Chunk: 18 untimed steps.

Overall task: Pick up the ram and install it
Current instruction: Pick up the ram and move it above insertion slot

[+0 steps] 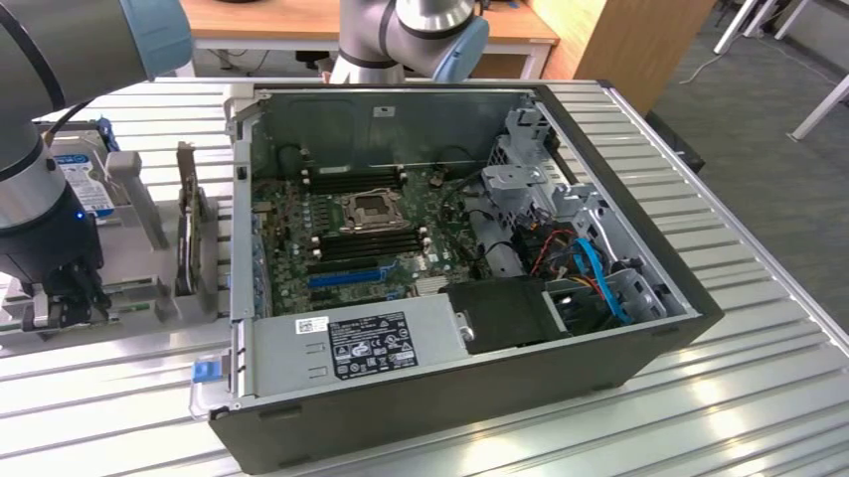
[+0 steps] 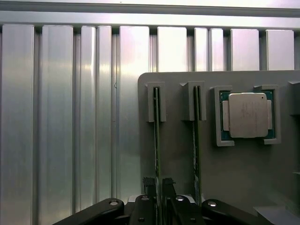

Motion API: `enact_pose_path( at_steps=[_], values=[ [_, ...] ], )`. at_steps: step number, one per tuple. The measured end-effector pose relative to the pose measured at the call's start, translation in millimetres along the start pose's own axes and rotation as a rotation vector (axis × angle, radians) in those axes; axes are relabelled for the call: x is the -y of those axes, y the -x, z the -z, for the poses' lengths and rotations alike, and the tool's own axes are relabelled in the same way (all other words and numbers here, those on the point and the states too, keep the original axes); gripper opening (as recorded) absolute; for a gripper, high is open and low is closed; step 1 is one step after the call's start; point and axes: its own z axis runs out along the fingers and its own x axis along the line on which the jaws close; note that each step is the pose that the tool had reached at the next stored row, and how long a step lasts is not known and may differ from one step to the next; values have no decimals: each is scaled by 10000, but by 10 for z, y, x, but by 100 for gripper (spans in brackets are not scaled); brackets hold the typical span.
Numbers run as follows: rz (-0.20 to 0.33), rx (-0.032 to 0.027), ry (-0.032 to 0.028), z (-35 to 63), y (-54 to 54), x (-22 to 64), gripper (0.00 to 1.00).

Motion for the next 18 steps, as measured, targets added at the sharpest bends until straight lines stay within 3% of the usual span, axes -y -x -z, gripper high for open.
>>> enact_pose_path(
  at_steps=[18],
  values=[
    [222, -6, 9, 0, 0, 0, 19]
  ],
)
